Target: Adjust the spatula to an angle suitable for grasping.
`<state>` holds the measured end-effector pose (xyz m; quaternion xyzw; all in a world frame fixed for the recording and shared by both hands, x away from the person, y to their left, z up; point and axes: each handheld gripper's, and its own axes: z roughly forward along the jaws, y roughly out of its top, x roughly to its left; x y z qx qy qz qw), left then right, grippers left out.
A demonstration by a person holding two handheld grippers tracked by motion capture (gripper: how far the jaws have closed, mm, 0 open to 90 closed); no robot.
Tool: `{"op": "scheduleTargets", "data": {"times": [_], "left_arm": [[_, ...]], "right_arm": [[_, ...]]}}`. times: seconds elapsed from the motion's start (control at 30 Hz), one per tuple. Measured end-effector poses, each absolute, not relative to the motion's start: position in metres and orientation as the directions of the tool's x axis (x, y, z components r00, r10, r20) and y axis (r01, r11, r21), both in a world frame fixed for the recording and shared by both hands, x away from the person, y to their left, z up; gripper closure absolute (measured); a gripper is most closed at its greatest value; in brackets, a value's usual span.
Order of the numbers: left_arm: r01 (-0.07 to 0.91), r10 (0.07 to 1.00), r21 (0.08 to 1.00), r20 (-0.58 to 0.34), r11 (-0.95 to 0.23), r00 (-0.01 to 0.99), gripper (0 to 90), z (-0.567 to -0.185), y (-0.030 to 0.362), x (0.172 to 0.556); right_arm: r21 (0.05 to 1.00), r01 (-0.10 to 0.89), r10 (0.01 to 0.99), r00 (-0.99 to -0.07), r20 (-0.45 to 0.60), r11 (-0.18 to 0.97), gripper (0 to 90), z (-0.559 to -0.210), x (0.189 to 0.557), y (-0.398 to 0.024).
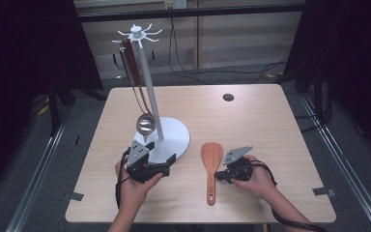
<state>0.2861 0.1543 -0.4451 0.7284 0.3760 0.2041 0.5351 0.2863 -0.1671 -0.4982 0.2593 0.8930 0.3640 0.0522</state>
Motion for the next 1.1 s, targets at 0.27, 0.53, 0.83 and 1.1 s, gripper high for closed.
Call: {"op": "scheduleTargets", "data": {"times": [0.27, 0.53, 0.83, 1.1], "left_arm": [[0.324, 0.770, 0.937, -0.110, -0.130, 0.628, 10.5, -0.444, 0.159, 0.285], [0.332, 0.780, 0.935, -0.113, -0.127, 0.616, 10.7, -0.444, 0.160, 0.285], [0.335, 0.775, 0.935, -0.126, -0.116, 0.619, 10.9, -0.445, 0.162, 0.285], [0.337, 0.779, 0.935, -0.131, -0.108, 0.613, 11.1, -0.444, 0.163, 0.285]], "right_arm": [[0.684, 0.415, 0.485, -0.869, 0.102, 0.599, 90.0, -0.499, 0.288, -0.153], [0.705, 0.401, 0.500, -0.863, 0.075, 0.585, 90.0, -0.502, 0.290, -0.135], [0.729, 0.402, 0.516, -0.853, 0.079, 0.554, 90.0, -0.492, 0.296, -0.132], [0.762, 0.407, 0.588, -0.808, 0.043, 0.504, 90.0, -0.488, 0.328, -0.124]]}}
